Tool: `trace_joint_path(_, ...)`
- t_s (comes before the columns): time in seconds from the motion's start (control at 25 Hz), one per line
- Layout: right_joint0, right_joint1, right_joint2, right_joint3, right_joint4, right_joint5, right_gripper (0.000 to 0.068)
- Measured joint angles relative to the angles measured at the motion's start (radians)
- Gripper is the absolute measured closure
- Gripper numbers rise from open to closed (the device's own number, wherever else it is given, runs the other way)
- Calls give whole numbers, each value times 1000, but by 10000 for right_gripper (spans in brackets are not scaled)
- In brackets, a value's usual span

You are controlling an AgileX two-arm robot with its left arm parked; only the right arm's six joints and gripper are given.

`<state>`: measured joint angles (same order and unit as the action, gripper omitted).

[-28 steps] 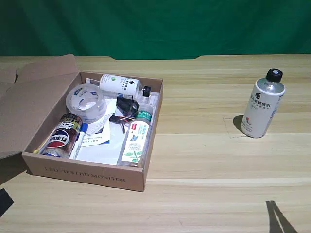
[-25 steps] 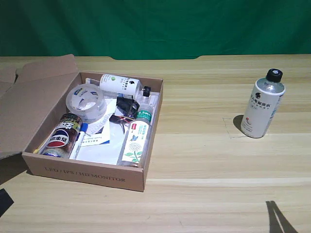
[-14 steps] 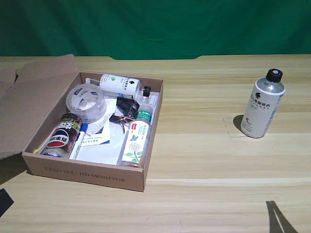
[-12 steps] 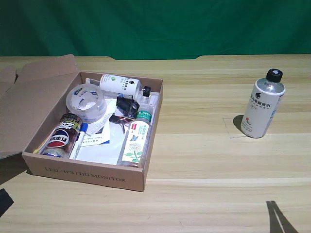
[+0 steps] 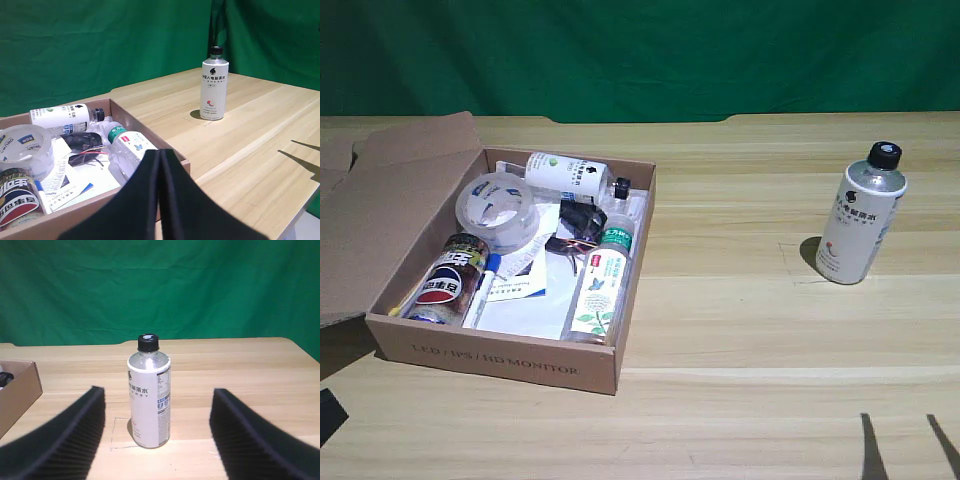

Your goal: Place the white bottle into the box.

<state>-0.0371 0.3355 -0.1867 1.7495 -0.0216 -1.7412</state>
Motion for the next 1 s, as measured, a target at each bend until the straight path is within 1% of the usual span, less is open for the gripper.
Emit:
trace_joint_path(0.08,0,0,0,0,-20,20,104)
trace_joint_path(0.12,0,0,0,0,-28,23,84)
trace_joint_path(0.2,0,23,-2,0,-40,28,65)
trace_joint_path(0.36,0,157,-39,0,-27,30,64)
trace_joint_path(0.64,0,524,-185,0,65,30,66)
trace_joint_path(0.84,0,714,-286,0,100,75,67)
trace_joint_path(1.0,0,849,-359,0,100,82,69)
